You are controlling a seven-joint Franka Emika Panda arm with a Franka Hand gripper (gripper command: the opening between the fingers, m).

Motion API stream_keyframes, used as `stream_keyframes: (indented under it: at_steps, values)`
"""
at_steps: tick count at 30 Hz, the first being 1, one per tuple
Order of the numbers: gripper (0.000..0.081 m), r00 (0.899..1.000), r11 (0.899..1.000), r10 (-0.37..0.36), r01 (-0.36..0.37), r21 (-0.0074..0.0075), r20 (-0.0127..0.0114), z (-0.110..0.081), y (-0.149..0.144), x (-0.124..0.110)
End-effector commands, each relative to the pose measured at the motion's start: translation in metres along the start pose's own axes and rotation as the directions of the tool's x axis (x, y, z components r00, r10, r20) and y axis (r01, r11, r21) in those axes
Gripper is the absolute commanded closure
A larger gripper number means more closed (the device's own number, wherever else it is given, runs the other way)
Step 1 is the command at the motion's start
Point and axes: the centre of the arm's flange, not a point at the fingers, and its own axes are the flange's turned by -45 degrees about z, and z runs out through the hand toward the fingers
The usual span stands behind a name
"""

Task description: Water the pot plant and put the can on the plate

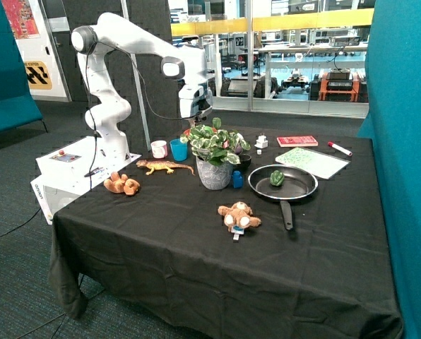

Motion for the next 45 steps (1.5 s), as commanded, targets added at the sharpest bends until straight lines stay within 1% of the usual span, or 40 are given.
stream_keyframes:
  at_steps: [1,4,5,6,7,9,13,17,20,21,25,28,30,34,38,42,45]
  values:
    - [0.0000,0.983,0.983,-0.184,0.184,-0.0025,0.0121,-0.002,-0.001,0.003]
    - [0.0000,0.984,0.984,-0.181,0.181,-0.0026,0.0121,-0.004,-0.001,0.008]
    - [0.0125,0.983,0.983,-0.181,0.181,-0.0026,0.0121,-0.004,-0.001,0.010]
    - [0.0228,0.983,0.983,-0.184,0.184,-0.0025,0.0121,-0.005,-0.001,0.011]
    - [0.0279,0.982,0.982,-0.187,0.187,-0.0025,0.0121,-0.004,-0.001,0.012]
    - [0.0319,0.980,0.980,-0.199,0.199,-0.0023,0.0122,-0.003,-0.001,0.014]
    - [0.0330,0.978,0.978,-0.211,0.211,-0.0022,0.0122,-0.001,0.000,0.016]
    - [0.0330,0.973,0.973,-0.231,0.231,-0.0019,0.0122,0.003,0.001,0.016]
    - [0.0331,0.973,0.973,-0.232,0.232,-0.0019,0.0122,0.006,0.001,0.016]
    - [0.0330,0.975,0.975,-0.224,0.224,-0.0020,0.0122,0.007,0.002,0.015]
    - [0.0323,0.977,0.977,-0.214,0.214,-0.0022,0.0122,0.011,0.001,0.012]
    - [0.0322,0.982,0.982,-0.187,0.187,-0.0025,0.0121,0.011,-0.003,0.008]
    - [0.0323,0.986,0.986,-0.165,0.165,-0.0028,0.0121,0.010,-0.005,0.005]
    - [0.0321,0.995,0.995,-0.098,0.098,-0.0036,0.0119,0.008,-0.013,-0.002]
    - [0.0321,0.998,0.998,-0.058,0.058,-0.0041,0.0117,0.005,-0.026,-0.013]
    - [0.0325,0.999,0.999,-0.041,0.041,-0.0042,0.0116,0.004,-0.049,-0.025]
    - [0.0327,0.999,0.999,-0.042,0.042,-0.0042,0.0116,0.003,-0.061,-0.031]
